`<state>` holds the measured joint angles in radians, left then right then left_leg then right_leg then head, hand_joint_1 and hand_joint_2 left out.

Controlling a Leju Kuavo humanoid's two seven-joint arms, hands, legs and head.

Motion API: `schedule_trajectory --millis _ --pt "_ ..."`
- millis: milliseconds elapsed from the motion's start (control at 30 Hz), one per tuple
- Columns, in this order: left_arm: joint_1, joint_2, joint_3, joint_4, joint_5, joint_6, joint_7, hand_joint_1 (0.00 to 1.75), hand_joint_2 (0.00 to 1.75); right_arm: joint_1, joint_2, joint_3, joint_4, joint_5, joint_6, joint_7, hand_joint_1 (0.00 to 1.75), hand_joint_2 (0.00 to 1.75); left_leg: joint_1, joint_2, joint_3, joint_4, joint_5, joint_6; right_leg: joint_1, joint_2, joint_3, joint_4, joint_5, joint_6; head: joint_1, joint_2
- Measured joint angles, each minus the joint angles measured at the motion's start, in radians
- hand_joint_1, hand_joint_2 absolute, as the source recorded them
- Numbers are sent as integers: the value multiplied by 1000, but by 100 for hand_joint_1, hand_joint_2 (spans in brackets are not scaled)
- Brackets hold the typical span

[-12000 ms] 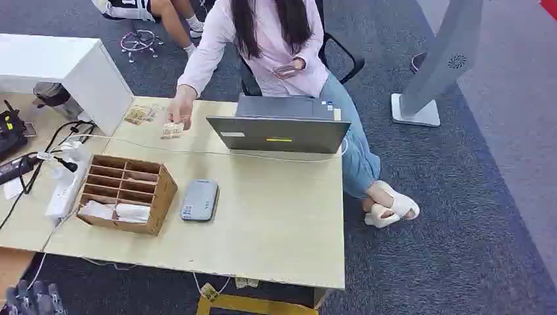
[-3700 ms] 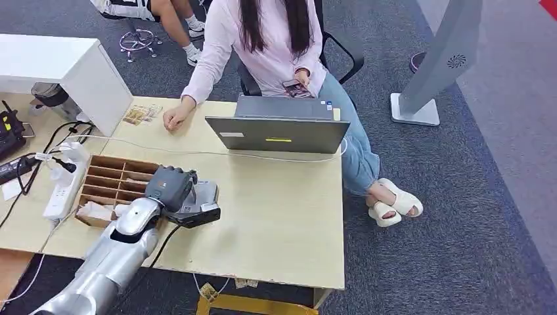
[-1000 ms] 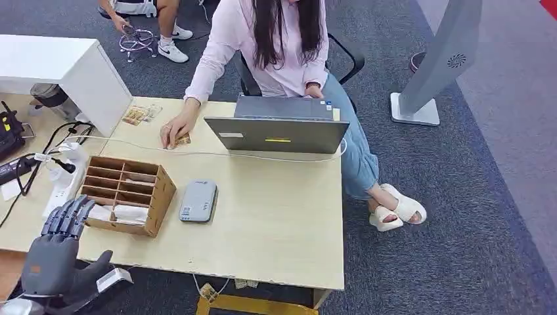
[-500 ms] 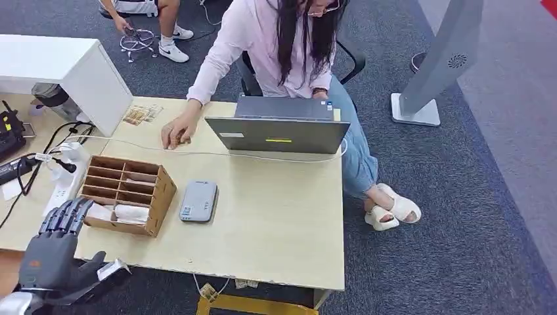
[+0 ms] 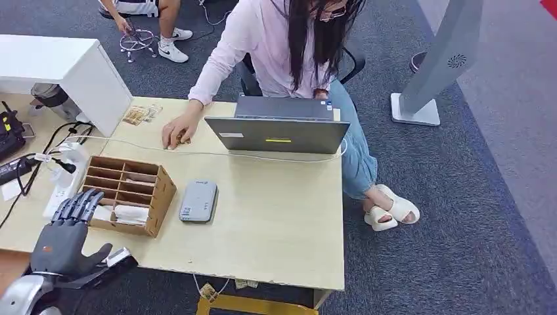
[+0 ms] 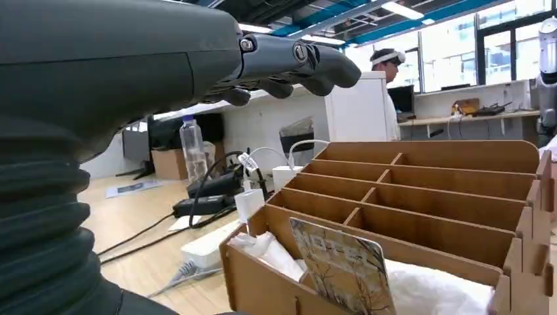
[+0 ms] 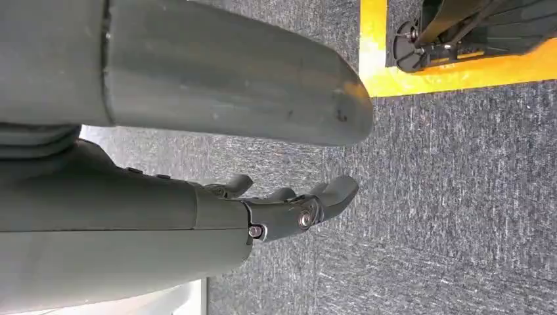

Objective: Pass the card to the sensor for recognition and then transmit it.

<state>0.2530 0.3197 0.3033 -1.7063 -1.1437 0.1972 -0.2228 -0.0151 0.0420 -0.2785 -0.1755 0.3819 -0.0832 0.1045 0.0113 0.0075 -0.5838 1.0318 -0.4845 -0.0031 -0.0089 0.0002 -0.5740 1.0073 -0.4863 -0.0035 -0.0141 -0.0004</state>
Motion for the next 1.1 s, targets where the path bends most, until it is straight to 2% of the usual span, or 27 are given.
schedule_trajectory --millis 700,1100 --pt "-74 60 -116 32 -13 -73 76 0 175 0 1 -2 0 10 17 -10 0 0 0 0 0 0 0 0 0 0 0 0 0 0 0 0" --pt "-89 92 -149 62 -8 -101 117 0 175 0 3 -11 0 18 18 -5 0 0 0 0 0 0 0 0 0 0 0 0 0 0 0 0"
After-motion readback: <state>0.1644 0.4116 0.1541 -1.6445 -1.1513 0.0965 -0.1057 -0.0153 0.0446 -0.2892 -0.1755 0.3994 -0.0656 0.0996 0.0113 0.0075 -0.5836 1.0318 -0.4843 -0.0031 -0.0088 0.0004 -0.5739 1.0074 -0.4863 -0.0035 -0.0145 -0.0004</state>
